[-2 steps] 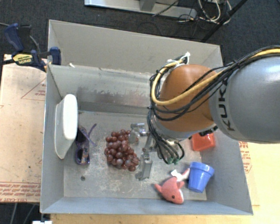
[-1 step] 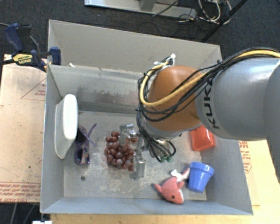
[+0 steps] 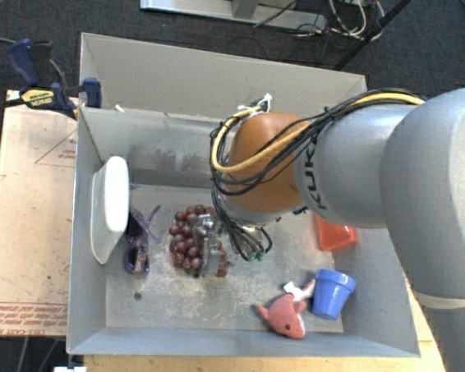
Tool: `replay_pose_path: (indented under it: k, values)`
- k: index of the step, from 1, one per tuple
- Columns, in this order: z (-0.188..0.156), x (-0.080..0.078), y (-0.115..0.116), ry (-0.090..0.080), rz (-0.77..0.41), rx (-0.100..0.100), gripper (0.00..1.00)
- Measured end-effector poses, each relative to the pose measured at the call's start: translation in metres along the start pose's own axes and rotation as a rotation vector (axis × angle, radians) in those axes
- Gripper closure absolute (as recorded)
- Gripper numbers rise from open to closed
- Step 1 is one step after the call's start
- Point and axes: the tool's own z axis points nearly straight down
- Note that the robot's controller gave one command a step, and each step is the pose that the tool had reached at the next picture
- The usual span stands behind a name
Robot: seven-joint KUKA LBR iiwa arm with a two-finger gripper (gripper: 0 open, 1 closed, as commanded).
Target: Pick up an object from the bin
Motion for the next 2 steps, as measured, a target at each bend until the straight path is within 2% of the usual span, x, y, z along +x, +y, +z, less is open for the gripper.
replay_pose_path:
  k: [1,2]
  values:
    - [0.000,0.000,0.000,0.000,0.001,0.000,1.00]
    - [-0.102,0.013,-0.018,-0.002,-0.011,-0.001,1.00]
